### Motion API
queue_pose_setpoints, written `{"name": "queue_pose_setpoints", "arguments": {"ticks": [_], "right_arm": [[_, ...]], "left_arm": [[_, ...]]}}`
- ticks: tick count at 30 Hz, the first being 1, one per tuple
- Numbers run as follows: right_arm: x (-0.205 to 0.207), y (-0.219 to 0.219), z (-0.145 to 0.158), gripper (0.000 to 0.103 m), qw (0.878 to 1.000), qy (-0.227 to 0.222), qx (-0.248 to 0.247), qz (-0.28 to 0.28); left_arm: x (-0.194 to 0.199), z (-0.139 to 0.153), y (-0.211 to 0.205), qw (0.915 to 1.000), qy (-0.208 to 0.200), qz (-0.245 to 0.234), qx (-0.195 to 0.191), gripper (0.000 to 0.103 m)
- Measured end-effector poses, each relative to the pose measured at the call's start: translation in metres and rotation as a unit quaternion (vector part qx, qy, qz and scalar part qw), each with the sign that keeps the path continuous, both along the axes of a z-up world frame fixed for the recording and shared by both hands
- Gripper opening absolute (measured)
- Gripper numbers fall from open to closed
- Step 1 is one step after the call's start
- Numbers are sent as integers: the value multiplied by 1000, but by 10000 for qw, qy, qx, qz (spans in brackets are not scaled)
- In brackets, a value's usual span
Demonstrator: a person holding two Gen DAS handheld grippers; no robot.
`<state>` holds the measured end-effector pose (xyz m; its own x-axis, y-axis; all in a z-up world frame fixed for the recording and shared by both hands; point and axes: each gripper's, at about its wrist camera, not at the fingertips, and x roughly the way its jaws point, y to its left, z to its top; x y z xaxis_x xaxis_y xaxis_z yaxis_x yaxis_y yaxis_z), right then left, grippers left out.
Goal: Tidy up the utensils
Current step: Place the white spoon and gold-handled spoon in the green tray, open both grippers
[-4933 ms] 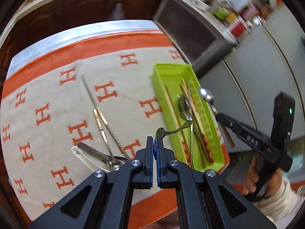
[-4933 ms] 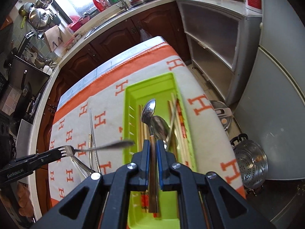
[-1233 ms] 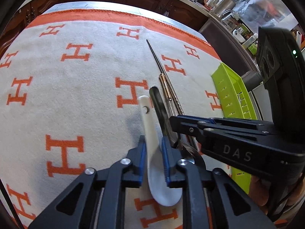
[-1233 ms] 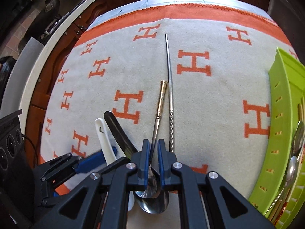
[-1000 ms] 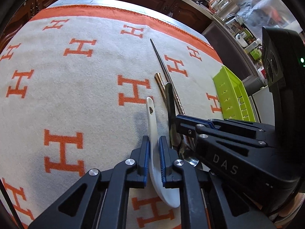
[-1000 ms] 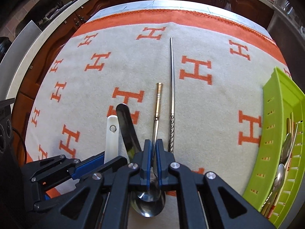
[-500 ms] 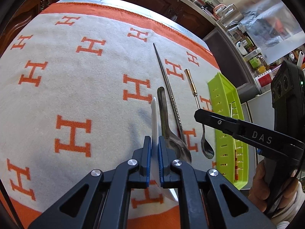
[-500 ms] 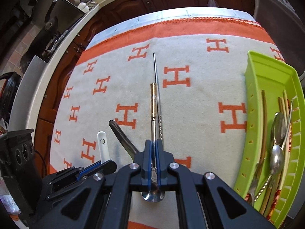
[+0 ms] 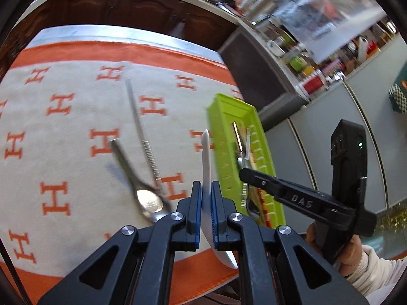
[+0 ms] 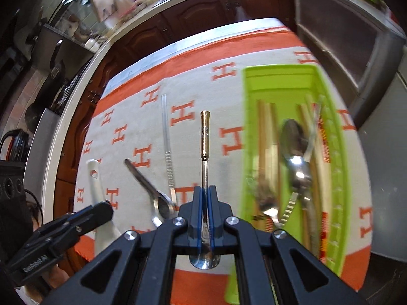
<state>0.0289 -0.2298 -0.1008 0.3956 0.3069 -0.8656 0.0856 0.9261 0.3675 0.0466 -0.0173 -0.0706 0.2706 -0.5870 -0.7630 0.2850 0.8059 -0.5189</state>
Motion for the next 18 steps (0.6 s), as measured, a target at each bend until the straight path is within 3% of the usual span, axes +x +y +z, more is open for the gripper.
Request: {"name": "queue_pose_setpoints", "arguments": {"ticks": [9,18], "right_arm": [[-33,-67,-14,4,9960,168,-252,-842],[-36,-85,-28,5,9937,375,-390,-985]], "left_arm": [[6,-3,-95,9955,51,-928,178,4],[17,-39,-140,9903,230,-1228,612,5]]}}
